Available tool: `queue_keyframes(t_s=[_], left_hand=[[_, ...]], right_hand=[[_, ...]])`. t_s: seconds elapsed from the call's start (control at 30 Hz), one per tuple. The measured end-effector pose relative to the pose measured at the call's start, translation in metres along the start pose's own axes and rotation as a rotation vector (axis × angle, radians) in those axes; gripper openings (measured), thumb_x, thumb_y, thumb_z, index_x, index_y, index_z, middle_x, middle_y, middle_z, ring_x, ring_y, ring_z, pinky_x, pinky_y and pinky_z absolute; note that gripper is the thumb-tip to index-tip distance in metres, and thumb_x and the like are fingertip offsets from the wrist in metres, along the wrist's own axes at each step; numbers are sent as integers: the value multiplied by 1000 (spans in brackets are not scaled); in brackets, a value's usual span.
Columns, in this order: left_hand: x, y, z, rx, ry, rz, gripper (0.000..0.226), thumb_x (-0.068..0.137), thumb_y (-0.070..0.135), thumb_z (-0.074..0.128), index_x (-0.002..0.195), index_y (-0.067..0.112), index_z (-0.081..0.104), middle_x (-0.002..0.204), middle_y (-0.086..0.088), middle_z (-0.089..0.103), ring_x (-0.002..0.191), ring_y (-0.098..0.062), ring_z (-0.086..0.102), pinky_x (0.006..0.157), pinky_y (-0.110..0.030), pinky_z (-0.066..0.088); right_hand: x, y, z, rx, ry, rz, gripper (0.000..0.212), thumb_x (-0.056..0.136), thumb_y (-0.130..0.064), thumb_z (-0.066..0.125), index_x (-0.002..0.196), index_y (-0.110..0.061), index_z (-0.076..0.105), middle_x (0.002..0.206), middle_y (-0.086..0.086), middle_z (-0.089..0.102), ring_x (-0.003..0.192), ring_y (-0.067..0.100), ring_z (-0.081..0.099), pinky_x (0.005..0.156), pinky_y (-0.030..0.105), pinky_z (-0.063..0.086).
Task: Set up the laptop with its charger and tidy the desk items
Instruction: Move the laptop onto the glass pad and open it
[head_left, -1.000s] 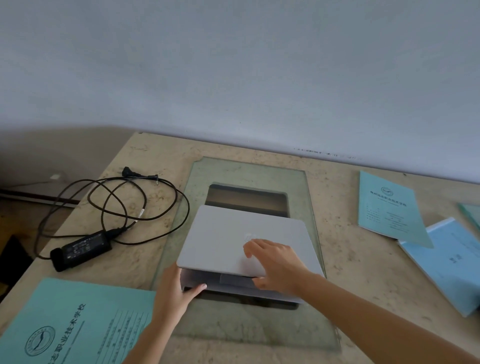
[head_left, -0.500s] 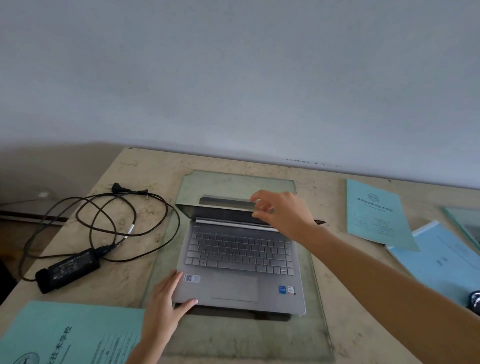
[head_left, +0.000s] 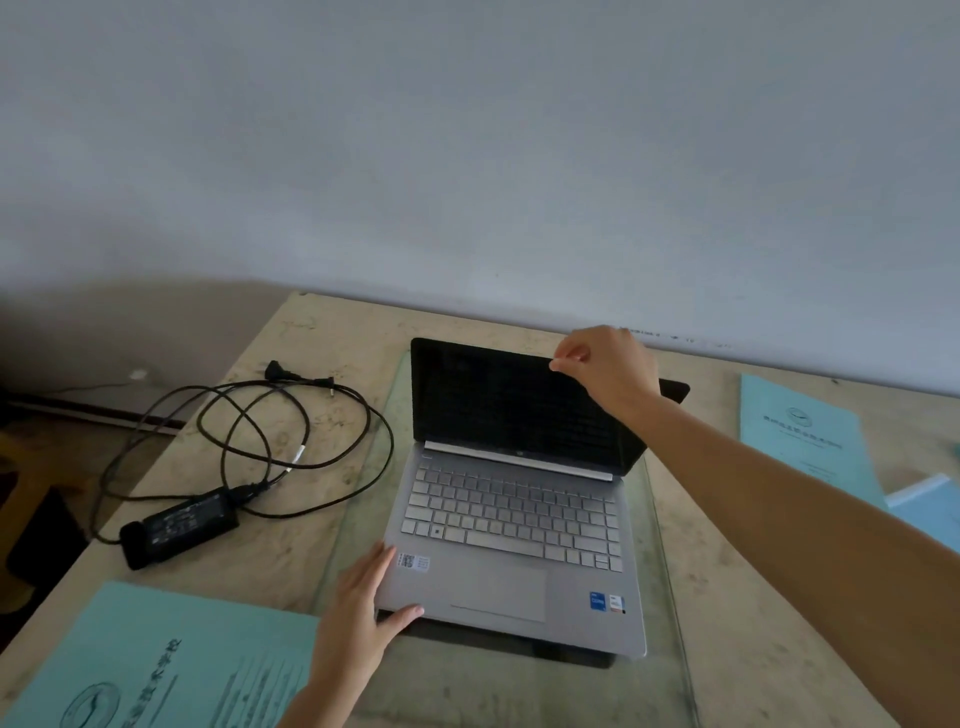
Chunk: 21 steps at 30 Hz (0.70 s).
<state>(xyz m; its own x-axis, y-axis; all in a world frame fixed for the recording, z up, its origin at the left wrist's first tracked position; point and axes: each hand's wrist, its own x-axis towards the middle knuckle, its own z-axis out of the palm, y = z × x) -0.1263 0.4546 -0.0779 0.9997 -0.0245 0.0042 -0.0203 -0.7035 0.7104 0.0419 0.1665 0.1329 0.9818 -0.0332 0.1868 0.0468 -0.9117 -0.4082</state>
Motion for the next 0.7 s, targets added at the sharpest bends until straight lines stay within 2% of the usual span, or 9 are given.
queue_keyframes(t_s=[0.07,0.33,0.57,0.7], left_hand=[[0,0,0,8,-4,-12,83,69,40,79,140,15,44,147,-3,43,135,-18,40,105,-31,39],[1,4,-2,18,1,-25,79,69,36,80,137,12,48,146,-5,45,134,-21,42,106,-33,40],[2,3,0,57,6,-17,78,69,36,80,136,12,49,145,-5,46,133,-22,43,107,-35,40],[1,0,2,47,1,-26,79,69,36,80,136,12,48,146,-4,45,134,-21,43,107,-33,39]], right_hand=[[5,1,1,-2,5,2,8,83,-38,70,84,-30,73,79,-15,67,75,10,64,58,23,45],[19,2,5,23,23,14,12,85,-33,69,90,-23,74,88,-5,72,81,16,64,71,33,55],[28,6,10,75,43,22,7,83,-29,71,85,-24,73,85,-5,70,84,17,65,70,30,50],[32,9,12,99,59,29,7,83,-29,71,86,-23,73,87,-3,72,84,18,66,71,32,53]])
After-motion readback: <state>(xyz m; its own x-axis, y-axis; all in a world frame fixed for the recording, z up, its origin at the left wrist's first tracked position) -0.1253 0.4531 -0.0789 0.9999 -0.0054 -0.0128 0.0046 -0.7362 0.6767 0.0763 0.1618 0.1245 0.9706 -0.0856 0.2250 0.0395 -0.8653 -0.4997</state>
